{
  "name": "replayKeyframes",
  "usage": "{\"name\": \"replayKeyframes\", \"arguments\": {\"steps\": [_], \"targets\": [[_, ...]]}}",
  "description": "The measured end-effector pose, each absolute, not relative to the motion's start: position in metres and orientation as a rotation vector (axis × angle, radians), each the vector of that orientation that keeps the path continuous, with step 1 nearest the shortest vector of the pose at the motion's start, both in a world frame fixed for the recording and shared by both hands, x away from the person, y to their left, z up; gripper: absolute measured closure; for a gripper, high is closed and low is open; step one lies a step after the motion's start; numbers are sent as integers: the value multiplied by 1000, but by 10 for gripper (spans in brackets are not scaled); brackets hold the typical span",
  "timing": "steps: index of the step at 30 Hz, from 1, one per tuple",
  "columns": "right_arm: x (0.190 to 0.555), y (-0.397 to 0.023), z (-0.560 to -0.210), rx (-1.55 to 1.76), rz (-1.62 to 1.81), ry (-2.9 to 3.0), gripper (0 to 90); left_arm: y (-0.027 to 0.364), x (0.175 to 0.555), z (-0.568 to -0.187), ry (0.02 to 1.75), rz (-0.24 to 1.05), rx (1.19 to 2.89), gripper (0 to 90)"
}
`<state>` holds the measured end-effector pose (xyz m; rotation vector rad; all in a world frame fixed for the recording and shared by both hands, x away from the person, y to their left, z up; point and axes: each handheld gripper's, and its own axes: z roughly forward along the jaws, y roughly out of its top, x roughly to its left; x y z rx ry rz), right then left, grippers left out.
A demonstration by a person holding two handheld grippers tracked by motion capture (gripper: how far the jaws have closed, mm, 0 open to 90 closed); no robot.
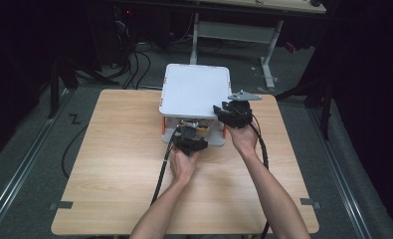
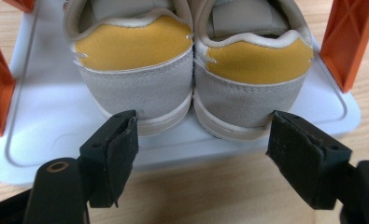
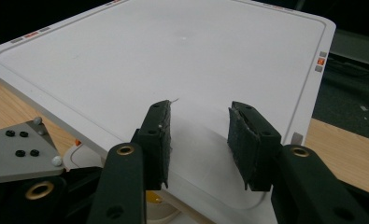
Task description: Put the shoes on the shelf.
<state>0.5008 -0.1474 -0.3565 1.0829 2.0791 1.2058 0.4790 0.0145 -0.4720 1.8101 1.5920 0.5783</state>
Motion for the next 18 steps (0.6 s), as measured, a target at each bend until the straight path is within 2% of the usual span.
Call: {"name": "replayKeyframes", "arguments": {"steps": [8, 18], "targets": [[501, -148, -357, 1084, 1209, 2077, 593, 8, 487, -473, 1606, 567, 1767, 261], [501, -148, -356, 1091, 1206, 2085, 585, 18, 478, -464, 1509, 602, 1854, 261]]}}
